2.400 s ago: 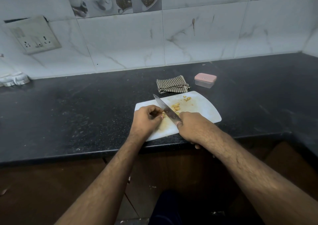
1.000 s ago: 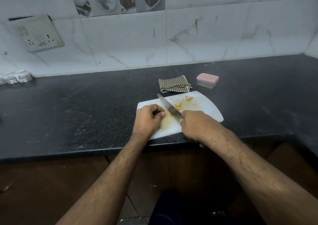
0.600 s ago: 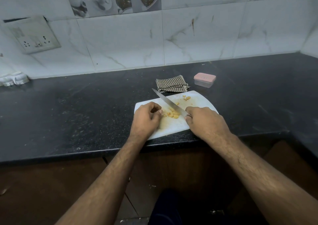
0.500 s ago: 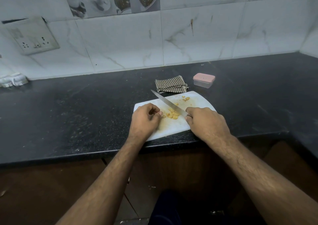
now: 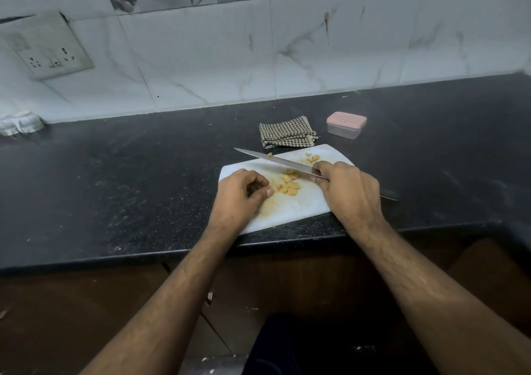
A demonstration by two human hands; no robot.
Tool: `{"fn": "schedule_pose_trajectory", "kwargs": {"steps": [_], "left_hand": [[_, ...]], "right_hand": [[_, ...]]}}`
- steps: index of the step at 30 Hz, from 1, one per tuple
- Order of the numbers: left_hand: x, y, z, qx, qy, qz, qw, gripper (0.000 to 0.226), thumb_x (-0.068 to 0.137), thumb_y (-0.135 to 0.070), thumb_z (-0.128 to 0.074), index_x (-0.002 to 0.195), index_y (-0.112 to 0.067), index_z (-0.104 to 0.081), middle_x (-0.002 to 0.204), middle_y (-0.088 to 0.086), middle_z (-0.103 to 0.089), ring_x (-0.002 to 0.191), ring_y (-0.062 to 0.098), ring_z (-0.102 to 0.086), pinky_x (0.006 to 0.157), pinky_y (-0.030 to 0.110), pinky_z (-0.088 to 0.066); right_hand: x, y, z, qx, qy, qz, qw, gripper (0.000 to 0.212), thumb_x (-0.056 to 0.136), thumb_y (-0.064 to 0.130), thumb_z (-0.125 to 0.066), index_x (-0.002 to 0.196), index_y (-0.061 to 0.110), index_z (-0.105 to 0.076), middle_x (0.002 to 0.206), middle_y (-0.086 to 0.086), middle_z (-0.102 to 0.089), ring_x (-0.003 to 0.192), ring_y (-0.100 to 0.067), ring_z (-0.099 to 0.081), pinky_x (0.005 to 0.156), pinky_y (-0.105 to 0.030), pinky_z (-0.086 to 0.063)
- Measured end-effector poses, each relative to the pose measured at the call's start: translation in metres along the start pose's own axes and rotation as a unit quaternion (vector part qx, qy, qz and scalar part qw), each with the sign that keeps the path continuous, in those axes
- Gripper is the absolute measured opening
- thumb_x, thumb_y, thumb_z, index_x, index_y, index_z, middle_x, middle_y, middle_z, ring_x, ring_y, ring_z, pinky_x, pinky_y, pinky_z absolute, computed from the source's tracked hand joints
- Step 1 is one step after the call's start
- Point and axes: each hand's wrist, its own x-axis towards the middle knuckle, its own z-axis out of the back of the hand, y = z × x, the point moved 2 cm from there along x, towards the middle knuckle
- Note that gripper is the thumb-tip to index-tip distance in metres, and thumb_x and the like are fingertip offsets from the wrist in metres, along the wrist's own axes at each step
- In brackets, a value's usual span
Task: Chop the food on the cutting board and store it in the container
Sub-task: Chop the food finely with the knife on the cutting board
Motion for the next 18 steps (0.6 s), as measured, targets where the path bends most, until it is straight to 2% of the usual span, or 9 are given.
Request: {"fn": "schedule_pose_trajectory", "kwargs": {"steps": [4,8,10,13,18], "left_hand": [[-0.001,-0.002,-0.001,0.038,0.006,-0.038,0.999,0.014,0.087,-0.025,-0.081,0.098,-0.018,-0.077,0.093,-0.011,-0.068,0.084,0.002,-0.063,0.074,0.010,-0.047],[-0.001,-0.007,-0.007,0.081,0.032,-0.084,0.993,0.026,0.091,-0.036,-0.076,0.110,-0.019,-0.075,0.098,-0.011,-0.062,0.085,0.001,-0.063,0.081,0.021,-0.053],[-0.002,-0.009,-0.011,0.114,0.043,-0.109,0.987,0.024,0.094,-0.035,-0.072,0.113,-0.021,-0.076,0.099,-0.010,-0.061,0.087,0.007,-0.064,0.085,0.033,-0.055],[-0.003,-0.011,-0.013,0.165,0.043,-0.136,0.976,0.018,0.098,-0.026,-0.067,0.112,-0.022,-0.076,0.099,-0.007,-0.061,0.089,0.018,-0.063,0.085,0.046,-0.053],[-0.001,-0.022,-0.012,0.232,0.048,-0.151,0.960,0.012,0.100,-0.025,-0.061,0.104,-0.018,-0.070,0.105,-0.004,-0.063,0.090,0.021,-0.061,0.081,0.047,-0.052]], "right_hand": [[0.000,0.002,-0.007,-0.030,-0.014,0.013,0.999,0.030,0.103,0.044,-0.046,0.131,0.037,-0.058,0.094,0.004,-0.062,0.081,-0.020,-0.064,0.058,-0.030,-0.043],[0.000,0.002,-0.008,-0.040,-0.015,0.023,0.999,0.029,0.104,0.041,-0.047,0.130,0.035,-0.059,0.092,0.003,-0.060,0.078,-0.020,-0.063,0.057,-0.030,-0.045],[0.000,0.002,-0.007,-0.042,-0.017,0.025,0.999,0.028,0.104,0.040,-0.048,0.128,0.034,-0.059,0.090,0.004,-0.059,0.077,-0.018,-0.062,0.057,-0.030,-0.045],[0.000,0.003,-0.007,-0.040,-0.022,0.023,0.999,0.026,0.104,0.039,-0.049,0.126,0.032,-0.060,0.089,0.004,-0.060,0.076,-0.018,-0.062,0.057,-0.030,-0.046],[-0.001,0.002,-0.004,-0.024,-0.021,0.024,0.999,0.025,0.104,0.037,-0.049,0.125,0.032,-0.060,0.088,0.005,-0.060,0.075,-0.017,-0.062,0.059,-0.031,-0.052]]}}
